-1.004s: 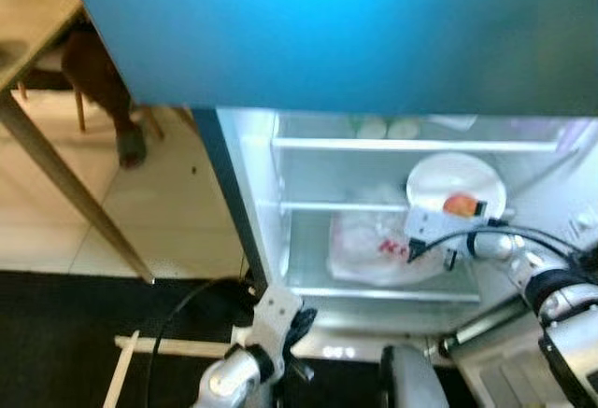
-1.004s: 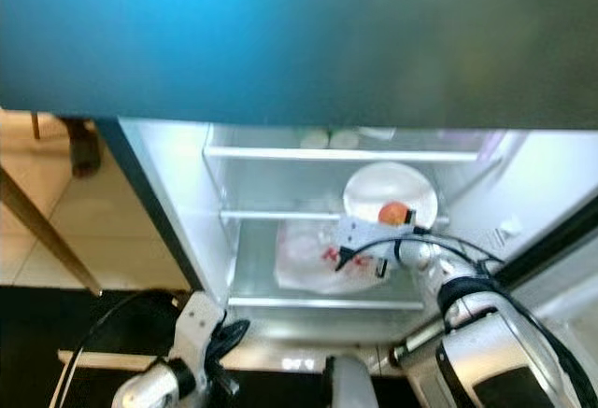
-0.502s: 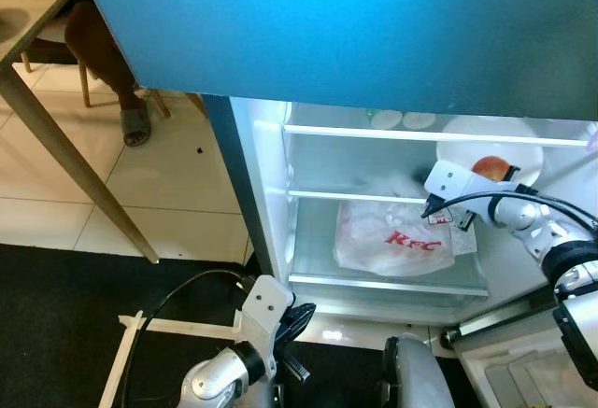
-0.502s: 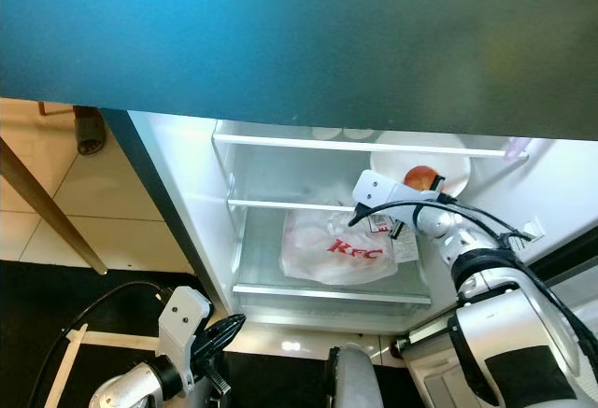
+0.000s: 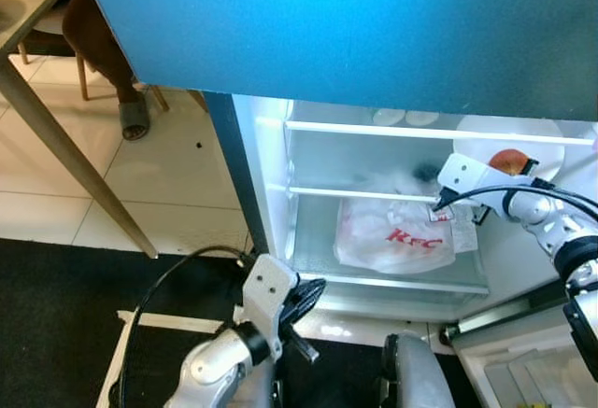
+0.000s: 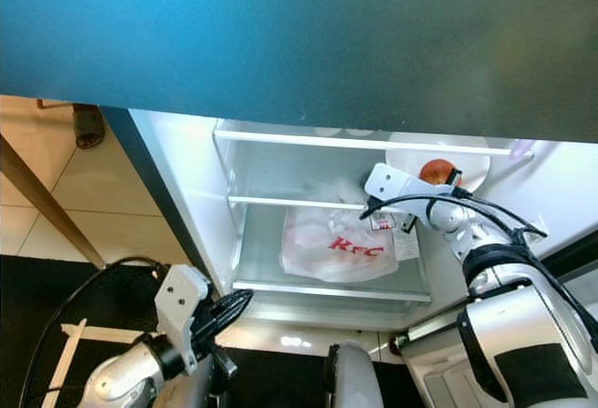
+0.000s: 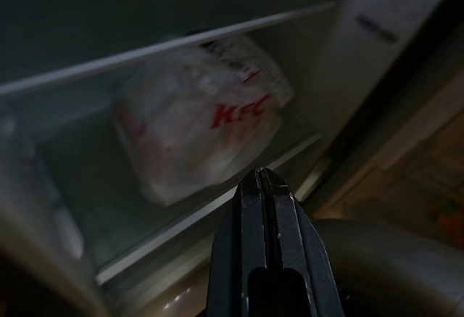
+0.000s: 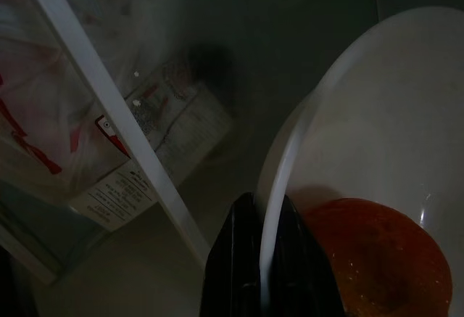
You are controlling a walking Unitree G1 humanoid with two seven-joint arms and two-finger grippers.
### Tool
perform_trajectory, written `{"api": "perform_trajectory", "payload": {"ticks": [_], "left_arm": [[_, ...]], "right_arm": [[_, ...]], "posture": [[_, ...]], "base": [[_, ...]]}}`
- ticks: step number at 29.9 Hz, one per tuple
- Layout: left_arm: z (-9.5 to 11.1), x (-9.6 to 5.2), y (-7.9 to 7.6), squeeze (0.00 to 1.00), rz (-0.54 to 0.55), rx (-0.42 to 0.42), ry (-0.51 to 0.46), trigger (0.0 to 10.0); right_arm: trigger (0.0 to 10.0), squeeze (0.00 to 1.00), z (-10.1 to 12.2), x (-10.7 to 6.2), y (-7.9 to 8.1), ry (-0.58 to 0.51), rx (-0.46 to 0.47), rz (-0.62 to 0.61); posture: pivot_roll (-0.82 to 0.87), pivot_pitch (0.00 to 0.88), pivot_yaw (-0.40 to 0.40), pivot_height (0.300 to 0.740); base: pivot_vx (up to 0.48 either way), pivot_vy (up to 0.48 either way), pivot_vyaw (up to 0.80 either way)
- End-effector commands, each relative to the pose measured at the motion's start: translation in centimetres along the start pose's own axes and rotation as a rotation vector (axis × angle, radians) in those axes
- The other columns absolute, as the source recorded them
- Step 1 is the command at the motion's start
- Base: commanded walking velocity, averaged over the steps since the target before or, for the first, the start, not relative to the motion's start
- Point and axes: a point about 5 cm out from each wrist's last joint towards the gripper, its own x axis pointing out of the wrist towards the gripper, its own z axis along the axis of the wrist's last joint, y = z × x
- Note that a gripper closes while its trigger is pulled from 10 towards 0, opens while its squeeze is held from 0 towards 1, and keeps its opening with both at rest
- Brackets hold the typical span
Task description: Restocking fridge
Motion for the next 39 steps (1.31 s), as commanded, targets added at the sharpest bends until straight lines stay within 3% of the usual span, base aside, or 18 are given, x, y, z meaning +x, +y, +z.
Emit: {"api": "perform_trajectory", "payload": {"ticks": [1, 4, 27, 28, 29, 30, 31, 32, 34, 36, 37, 38, 39], "left_arm": [[1.1, 0.3, -0.7, 0.0, -0.064, 0.049, -0.014, 10.0], [2.1, 0.5, -0.7, 0.0, -0.075, 0.062, -0.03, 10.0], [3.4, 0.0, -0.6, 0.0, -0.068, 0.061, -0.023, 10.0], [3.5, 0.0, -0.6, 0.0, -0.069, 0.061, -0.023, 10.0], [3.5, 0.0, -0.6, 0.0, -0.07, 0.062, -0.022, 10.0], [3.5, 0.0, -0.6, 0.0, -0.07, 0.062, -0.022, 10.0], [3.5, -0.1, -0.6, 0.0, -0.07, 0.062, -0.02, 10.0], [3.5, -0.1, -0.6, 0.0, -0.07, 0.062, -0.02, 10.0], [3.6, -0.2, -0.6, 0.0, -0.072, 0.063, -0.015, 10.0], [3.6, -0.2, -0.6, 0.0, -0.071, 0.064, -0.012, 10.0], [3.5, -0.3, -0.6, 0.0, -0.071, 0.065, -0.008, 10.0], [3.5, -0.3, -0.6, 0.0, -0.07, 0.068, -0.002, 10.0], [3.5, -0.3, -0.6, 0.0, -0.07, 0.068, -0.002, 10.0]], "right_arm": [[10.0, 0.0, -0.9, -0.1, 0.1, 0.024, 0.061, 0.009], [10.0, 0.0, -1.0, 0.0, 0.4, 0.023, 0.072, 0.018], [10.0, 0.03, -1.3, 0.1, 2.0, 0.035, 0.058, 0.054], [10.0, 0.06, -1.3, 0.1, 2.0, 0.034, 0.059, 0.053], [10.0, 0.25, -1.4, 0.1, 2.0, 0.036, 0.062, 0.052], [10.0, 0.25, -1.4, 0.1, 2.0, 0.036, 0.062, 0.052], [10.0, 0.39, -1.4, 0.1, 2.0, 0.038, 0.067, 0.05], [10.0, 0.39, -1.4, 0.1, 2.0, 0.038, 0.067, 0.05], [10.0, 0.75, -1.4, 0.1, 2.0, 0.039, 0.073, 0.046], [10.0, 0.76, -1.4, 0.1, 2.0, 0.04, 0.075, 0.045], [10.0, 0.72, -1.4, 0.1, 2.0, 0.039, 0.075, 0.042], [10.0, 0.53, -1.4, 0.1, 2.0, 0.038, 0.072, 0.041], [10.0, 0.53, -1.4, 0.1, 2.0, 0.038, 0.072, 0.041]], "posture": [[0.17, 0.374, -0.038, 0.618], [0.18, 0.377, -0.036, 0.618], [0.2, 0.384, -0.037, 0.618], [0.2, 0.385, -0.037, 0.618], [0.2, 0.385, -0.037, 0.618], [0.2, 0.385, -0.037, 0.618], [0.21, 0.387, -0.037, 0.618], [0.21, 0.387, -0.037, 0.618], [0.21, 0.389, -0.036, 0.618], [0.21, 0.391, -0.036, 0.618], [0.22, 0.392, -0.035, 0.618], [0.22, 0.39, -0.036, 0.618], [0.22, 0.39, -0.036, 0.618]], "base": [[0.0, 0.0, 0.0], [0.0, 0.0, 0.0], [0.0, 0.0, 0.0], [0.0, 0.0, 0.0], [0.0, 0.0, 0.0], [0.0, 0.0, 0.0], [0.0, 0.0, 0.0], [0.0, 0.0, 0.0], [0.0, 0.0, 0.0], [0.0, 0.0, 0.0], [0.0, 0.0, 0.0], [0.0, 0.0, 0.0], [0.0, 0.0, 0.0]]}}
